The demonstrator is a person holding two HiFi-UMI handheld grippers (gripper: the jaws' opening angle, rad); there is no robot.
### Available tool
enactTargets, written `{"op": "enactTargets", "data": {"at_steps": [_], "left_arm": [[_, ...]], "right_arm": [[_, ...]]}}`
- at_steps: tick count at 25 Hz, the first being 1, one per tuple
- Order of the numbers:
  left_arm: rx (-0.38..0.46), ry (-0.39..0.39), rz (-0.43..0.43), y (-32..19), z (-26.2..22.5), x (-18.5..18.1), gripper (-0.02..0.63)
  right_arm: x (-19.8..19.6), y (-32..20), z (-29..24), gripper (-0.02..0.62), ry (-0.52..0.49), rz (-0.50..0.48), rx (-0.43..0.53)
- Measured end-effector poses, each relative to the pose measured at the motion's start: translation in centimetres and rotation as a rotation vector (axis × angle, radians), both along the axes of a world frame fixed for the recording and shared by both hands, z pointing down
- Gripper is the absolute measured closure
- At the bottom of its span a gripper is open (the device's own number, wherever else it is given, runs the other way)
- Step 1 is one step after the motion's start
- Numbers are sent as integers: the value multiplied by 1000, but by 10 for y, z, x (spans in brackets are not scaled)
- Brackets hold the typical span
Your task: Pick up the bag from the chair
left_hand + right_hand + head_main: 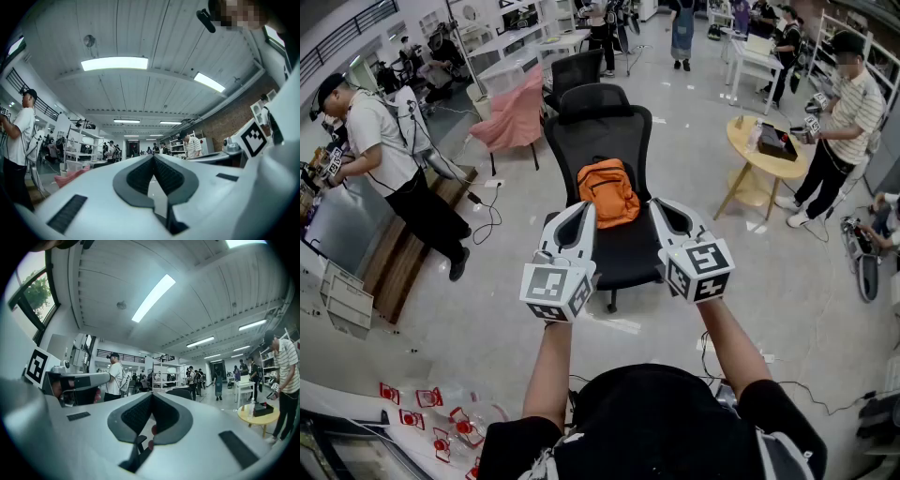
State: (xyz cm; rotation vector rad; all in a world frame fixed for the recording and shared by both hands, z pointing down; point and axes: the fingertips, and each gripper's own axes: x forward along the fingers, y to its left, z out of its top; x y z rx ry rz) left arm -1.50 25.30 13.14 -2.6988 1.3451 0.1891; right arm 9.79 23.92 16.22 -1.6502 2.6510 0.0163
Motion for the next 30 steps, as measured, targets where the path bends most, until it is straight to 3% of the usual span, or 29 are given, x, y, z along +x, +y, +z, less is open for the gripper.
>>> {"op": "enactTargets", "data": {"at_steps": [9,30], "left_arm": [[-30,49,13,-3,7,2,597],[-77,45,-6,-29,34,51,597]], "right_arm": [[2,-1,4,595,5,-10,-1],[46,-28,28,595,-2,-54,-42]]}}
